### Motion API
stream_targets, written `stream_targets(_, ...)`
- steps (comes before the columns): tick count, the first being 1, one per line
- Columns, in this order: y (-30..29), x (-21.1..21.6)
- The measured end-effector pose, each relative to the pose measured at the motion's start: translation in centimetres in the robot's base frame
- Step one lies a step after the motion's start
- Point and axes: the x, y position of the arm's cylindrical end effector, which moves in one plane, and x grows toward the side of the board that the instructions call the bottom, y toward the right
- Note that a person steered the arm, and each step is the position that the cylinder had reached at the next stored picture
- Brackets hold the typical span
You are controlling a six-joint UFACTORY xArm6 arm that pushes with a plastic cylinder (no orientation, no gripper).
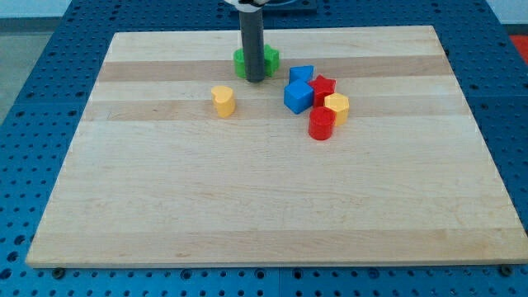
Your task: Slide the blue triangle along with the blue cube a bit up
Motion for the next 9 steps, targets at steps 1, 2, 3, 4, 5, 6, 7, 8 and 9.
stream_targets(1, 0.9, -0.5)
stream_targets(2, 2.0, -1.3)
stream_targets(3, 4.0, -1.7)
stream_targets(4, 6.4, -1.6)
stream_targets(5, 7.7, -1.5)
stream_targets(6, 8.0, -0.5)
stream_targets(7, 8.0, 1.2)
stream_targets(8, 8.0, 3.0)
stream_targets(9, 8.1, 4.0)
